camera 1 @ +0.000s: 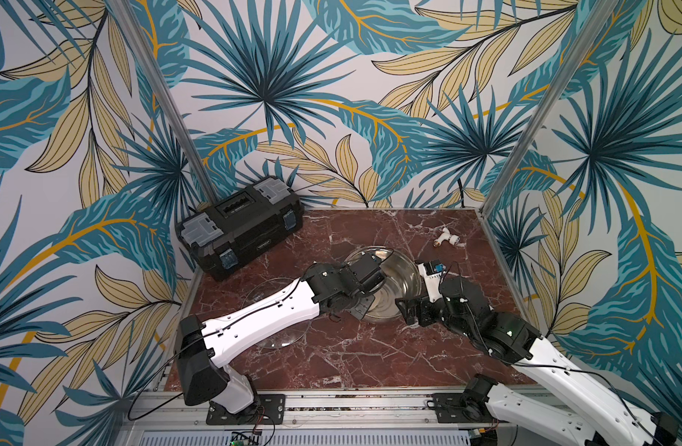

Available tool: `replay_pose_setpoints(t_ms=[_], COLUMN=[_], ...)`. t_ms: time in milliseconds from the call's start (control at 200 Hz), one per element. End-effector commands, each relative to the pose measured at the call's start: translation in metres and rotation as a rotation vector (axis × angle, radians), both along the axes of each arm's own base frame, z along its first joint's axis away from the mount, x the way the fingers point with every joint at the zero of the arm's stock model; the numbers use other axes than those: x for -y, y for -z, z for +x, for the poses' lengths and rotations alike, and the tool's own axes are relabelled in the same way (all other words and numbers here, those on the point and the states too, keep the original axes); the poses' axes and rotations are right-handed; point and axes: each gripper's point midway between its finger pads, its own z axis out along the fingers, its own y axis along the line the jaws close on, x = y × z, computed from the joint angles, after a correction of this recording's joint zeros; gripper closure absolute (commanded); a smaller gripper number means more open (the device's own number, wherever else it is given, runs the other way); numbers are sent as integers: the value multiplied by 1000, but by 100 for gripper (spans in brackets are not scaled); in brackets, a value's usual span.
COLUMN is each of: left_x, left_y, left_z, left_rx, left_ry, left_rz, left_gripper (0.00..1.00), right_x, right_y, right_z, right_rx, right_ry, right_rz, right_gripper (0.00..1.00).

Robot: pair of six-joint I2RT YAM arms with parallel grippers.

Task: Stir the soup with a spoon
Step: Stir the soup in the pan with a stick.

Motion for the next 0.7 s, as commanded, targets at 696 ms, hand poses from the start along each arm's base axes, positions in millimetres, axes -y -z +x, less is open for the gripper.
replay_pose_setpoints(t_ms=[696], left_x=[71], left_y=[-13], left_z=[30], left_rx=[118], left_ry=[89], left_rz=[-240], left_gripper=[100], right_x=[14], right_y=[3], right_z=[-10], right_rx=[6], right_ry=[26], right_rz=[-4], right_gripper=[1])
